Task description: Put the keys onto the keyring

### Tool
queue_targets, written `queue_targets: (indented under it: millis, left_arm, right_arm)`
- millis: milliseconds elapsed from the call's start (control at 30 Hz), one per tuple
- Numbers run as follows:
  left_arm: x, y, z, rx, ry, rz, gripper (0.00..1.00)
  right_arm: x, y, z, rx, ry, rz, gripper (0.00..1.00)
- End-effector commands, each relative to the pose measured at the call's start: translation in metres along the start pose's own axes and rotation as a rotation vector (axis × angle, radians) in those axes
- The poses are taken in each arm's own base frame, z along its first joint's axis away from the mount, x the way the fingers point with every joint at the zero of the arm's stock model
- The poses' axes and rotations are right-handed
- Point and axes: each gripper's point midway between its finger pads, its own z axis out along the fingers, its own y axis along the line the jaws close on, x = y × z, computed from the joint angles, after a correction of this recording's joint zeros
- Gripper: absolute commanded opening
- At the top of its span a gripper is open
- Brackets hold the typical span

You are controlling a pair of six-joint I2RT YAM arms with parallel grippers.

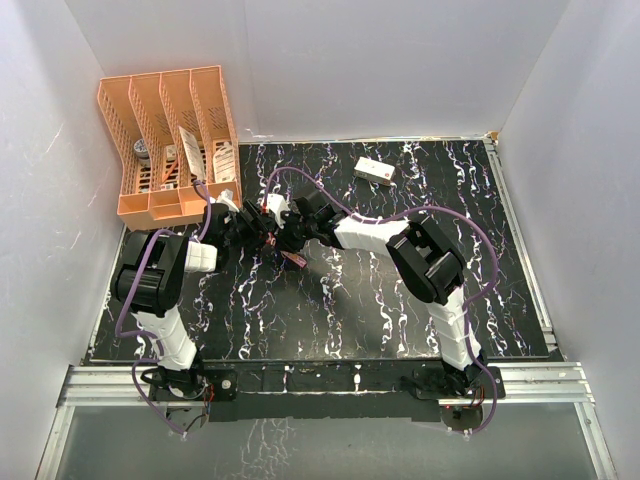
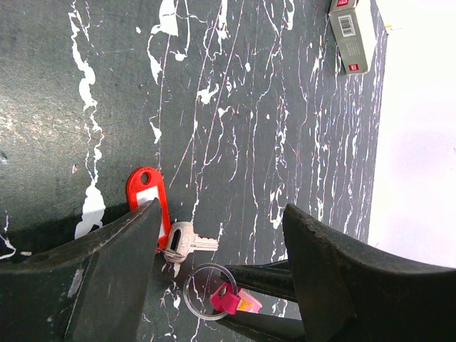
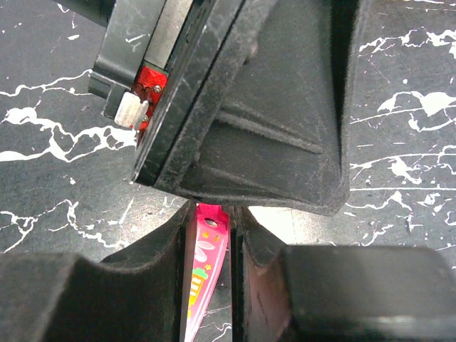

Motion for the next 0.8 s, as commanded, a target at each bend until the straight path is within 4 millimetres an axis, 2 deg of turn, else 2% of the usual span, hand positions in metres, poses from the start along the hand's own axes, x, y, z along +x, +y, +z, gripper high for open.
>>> queue_targets:
  millis: [0, 767]
  left_arm:
    - [-0.0014, 0.0017, -0.0003, -0.007, 0.009, -0.005, 0.68]
    - [-0.0003, -0.0001, -0.0009, 0.003, 0.012, -0.021, 0.68]
  right_arm:
    - [-0.0338, -0.0102, 0.0032, 0.032, -0.086, -0.050, 0.06]
    - [-0.0325, -0.0128, 0.0062, 0.077, -0.156, -0.006, 0.04]
